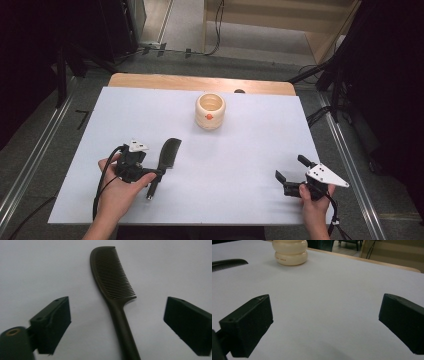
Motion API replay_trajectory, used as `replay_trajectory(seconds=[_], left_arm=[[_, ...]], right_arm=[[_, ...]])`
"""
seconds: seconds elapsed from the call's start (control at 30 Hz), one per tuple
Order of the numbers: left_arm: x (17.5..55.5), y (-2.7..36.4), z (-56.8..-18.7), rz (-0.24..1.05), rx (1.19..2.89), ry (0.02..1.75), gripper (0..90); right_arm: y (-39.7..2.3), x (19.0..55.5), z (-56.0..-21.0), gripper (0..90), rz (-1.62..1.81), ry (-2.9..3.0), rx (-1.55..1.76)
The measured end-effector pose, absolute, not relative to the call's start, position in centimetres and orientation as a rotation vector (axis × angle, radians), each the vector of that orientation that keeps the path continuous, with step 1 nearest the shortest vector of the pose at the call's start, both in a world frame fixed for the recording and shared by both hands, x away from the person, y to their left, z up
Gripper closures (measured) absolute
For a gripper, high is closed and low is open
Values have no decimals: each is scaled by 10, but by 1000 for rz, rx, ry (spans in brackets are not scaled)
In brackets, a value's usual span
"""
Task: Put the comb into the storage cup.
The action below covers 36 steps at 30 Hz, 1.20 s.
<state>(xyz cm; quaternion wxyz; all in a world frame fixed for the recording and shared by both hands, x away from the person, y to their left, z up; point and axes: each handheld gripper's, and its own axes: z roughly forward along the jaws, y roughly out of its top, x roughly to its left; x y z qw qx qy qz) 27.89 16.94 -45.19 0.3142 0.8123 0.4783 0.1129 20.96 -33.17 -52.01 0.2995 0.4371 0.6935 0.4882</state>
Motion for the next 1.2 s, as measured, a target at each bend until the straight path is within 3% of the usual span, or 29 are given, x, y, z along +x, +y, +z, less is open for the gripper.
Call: replay_trajectory(seconds=[0.3,0.63,0.7,0.9,1.2], left_arm=[[281,160,-459,305,2227,1291,163],[280,156,-464,262,2291,1281,300],[281,155,-466,247,2315,1276,369],[280,153,-470,274,2348,1287,466],[278,150,-475,267,2355,1289,557]], right_arm=[[-331,210,-520,0,1295,1837,1173],[-331,210,-520,0,1291,1837,1174],[-331,210,-520,0,1290,1837,1173],[-331,210,-520,0,1286,1839,1173],[-331,210,-520,0,1285,1841,1169]])
